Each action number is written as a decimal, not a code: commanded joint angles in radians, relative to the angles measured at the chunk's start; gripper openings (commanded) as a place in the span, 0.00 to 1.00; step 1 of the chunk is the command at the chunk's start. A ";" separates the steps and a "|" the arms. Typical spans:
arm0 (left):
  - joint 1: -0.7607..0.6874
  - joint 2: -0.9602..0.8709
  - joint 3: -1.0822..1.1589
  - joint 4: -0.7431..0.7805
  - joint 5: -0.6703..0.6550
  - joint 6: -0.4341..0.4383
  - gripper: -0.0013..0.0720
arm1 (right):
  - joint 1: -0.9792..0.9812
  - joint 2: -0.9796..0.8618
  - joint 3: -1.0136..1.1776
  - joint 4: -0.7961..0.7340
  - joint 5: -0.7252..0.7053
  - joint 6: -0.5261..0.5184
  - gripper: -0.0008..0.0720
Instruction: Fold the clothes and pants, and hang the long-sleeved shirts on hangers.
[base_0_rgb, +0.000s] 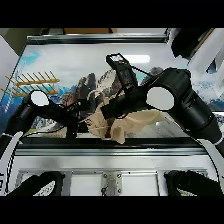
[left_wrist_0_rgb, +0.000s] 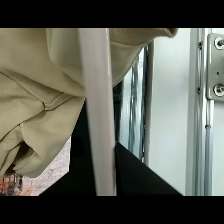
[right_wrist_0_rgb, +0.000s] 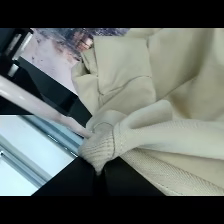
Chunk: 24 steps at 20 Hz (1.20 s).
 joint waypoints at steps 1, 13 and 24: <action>0.000 0.000 0.000 0.002 -0.001 0.001 0.04 | 0.022 -0.018 0.001 0.028 -0.028 0.003 0.05; 0.008 -0.010 -0.012 -0.067 0.034 0.043 0.04 | 0.021 -0.022 0.010 0.019 -0.002 -0.005 0.05; 0.020 -0.058 -0.126 -0.152 0.144 0.145 0.04 | 0.013 -0.021 0.016 -0.045 0.040 0.025 0.06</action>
